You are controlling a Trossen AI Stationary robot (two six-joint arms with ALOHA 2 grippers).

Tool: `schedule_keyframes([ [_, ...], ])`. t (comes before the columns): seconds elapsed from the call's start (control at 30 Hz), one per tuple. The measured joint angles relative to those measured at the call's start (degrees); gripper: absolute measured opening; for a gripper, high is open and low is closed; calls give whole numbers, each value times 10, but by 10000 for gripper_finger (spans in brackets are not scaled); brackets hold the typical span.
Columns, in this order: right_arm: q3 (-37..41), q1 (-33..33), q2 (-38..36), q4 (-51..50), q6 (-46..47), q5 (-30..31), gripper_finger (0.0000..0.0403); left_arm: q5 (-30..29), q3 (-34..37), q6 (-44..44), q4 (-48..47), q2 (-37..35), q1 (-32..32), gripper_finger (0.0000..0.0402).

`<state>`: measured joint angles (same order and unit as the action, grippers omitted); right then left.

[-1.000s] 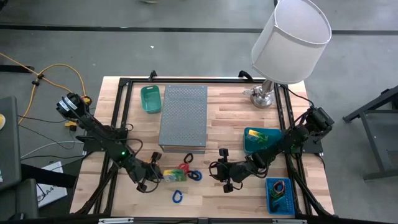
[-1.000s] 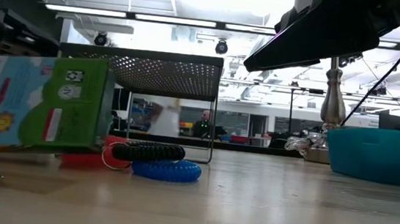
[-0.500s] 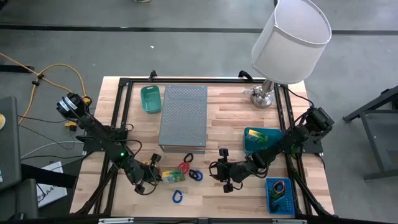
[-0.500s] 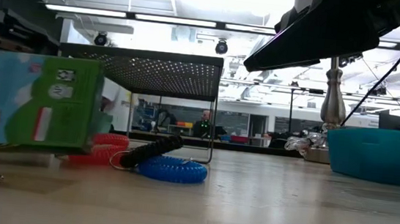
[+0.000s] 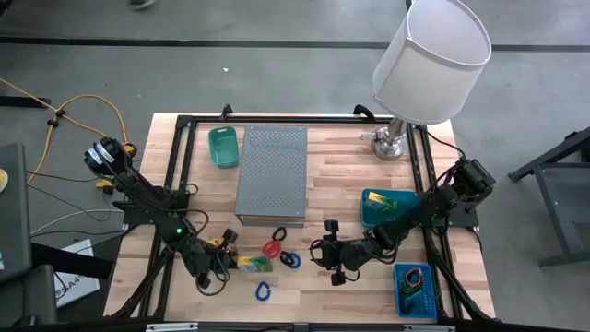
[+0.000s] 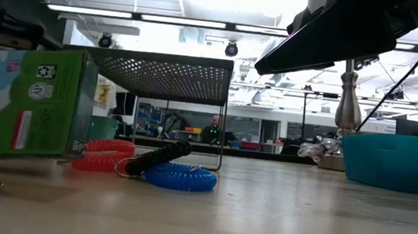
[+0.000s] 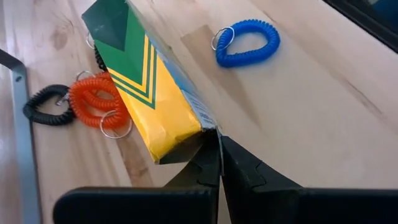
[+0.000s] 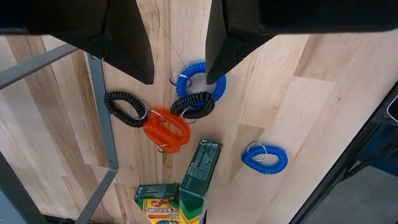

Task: Pick & Place Office Desk Supplies
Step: Put the bottom crayon box into the blue bin

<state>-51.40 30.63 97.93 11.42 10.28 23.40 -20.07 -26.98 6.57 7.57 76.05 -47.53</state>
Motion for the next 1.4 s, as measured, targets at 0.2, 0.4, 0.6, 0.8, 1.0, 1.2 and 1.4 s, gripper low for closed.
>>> schedule_keyframes([
  [0.2, 0, 0, 0, 0, 0, 0, 133, -3, 0, -17, -4, 0, 0, 0],
  [0.4, 0, 0, 0, 0, 0, 0, 133, 2, 0, 18, -3, 0, 0, 0],
  [0.6, 0, 0, 0, 0, 0, 0, 133, 4, 0, 23, -3, 0, 0, 0],
  [0.8, 0, 0, 0, 0, 0, 0, 133, 4, 0, 24, -3, 0, 0, 6],
  [1.0, 0, 0, 0, 0, 0, 0, 133, 8, 0, 24, -2, 0, 0, 22],
  [1.2, 0, 0, 0, 0, 0, 0, 133, 8, 0, 24, -2, 0, 0, 28],
  [1.4, 0, 0, 0, 0, 0, 0, 133, 8, 0, 24, -2, 0, 0, 28],
])
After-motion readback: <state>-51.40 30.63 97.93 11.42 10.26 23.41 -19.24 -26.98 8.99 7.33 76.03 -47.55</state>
